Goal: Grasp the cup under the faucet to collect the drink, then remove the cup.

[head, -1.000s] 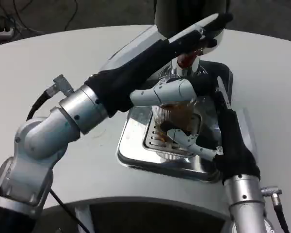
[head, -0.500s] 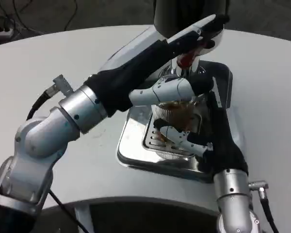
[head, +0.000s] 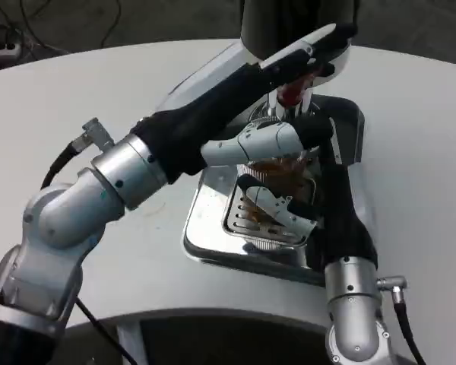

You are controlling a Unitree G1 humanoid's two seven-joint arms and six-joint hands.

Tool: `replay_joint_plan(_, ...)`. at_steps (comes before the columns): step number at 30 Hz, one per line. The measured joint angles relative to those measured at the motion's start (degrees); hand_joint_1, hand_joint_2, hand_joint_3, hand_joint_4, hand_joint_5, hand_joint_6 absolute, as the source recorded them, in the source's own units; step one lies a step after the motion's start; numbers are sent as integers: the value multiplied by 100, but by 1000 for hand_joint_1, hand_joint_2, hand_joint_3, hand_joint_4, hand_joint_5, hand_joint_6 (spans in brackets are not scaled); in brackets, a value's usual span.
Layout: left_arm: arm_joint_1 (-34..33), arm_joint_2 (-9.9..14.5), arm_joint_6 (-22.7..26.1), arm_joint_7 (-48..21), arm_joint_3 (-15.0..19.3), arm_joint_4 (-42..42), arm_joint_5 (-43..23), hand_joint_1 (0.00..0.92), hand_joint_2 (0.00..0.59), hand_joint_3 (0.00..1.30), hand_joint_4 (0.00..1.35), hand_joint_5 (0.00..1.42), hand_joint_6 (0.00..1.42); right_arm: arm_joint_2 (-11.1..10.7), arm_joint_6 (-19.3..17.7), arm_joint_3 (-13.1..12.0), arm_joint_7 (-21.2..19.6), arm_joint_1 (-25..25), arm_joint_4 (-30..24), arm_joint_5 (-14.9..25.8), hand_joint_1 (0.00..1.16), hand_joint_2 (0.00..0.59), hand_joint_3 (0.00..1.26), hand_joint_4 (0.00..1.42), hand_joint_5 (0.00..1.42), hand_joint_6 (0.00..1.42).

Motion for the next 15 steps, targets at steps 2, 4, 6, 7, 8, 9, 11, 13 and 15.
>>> replay_joint_plan(2, -2, 1, -6, 2, 3, 18, 0, 0, 95, 69, 46, 150, 74, 4, -15, -1, -24, -30, 53, 1, 748, 154, 10, 42, 41, 113)
replay_joint_plan(4, -4, 3, -9, 7, 5, 31, 0, 0, 96, 69, 46, 150, 74, 11, -15, -1, -45, -67, 87, 1, 746, 154, 11, 45, 44, 113)
replay_joint_plan(6, -4, 5, -11, 25, 7, 43, 0, 0, 97, 69, 46, 150, 74, 37, -15, -1, -77, -109, 120, 2, 744, 153, 12, 47, 45, 113)
replay_joint_plan(7, -5, 6, -12, 34, 10, 52, 0, 0, 97, 69, 46, 150, 74, 68, -15, 0, -90, -131, 147, 2, 743, 153, 12, 47, 46, 113)
replay_joint_plan(8, -8, 7, -13, 36, 11, 62, 0, 0, 97, 69, 46, 150, 74, 90, -15, 3, -99, -143, 162, 1, 743, 153, 12, 48, 46, 113)
replay_joint_plan(9, -14, 10, -14, 37, 12, 83, 0, 0, 97, 69, 46, 150, 74, 110, -15, 10, -112, -155, 178, -1, 745, 155, 23, 74, 78, 127)
replay_joint_plan(11, -15, 11, -14, 37, 14, 89, 0, 0, 98, 72, 46, 150, 74, 115, -15, 12, -128, -162, 195, -2, 748, 156, 39, 96, 105, 148)
replay_joint_plan(13, -17, 19, -14, 38, 20, 104, 0, 0, 98, 74, 46, 150, 74, 147, -16, 22, -217, -198, 261, -12, 749, 157, 47, 134, 132, 162)
replay_joint_plan(15, -17, 30, -15, 38, 29, 111, 0, 0, 99, 76, 46, 150, 74, 171, -28, 36, -277, -234, 323, -23, 759, 152, 65, 178, 174, 180)
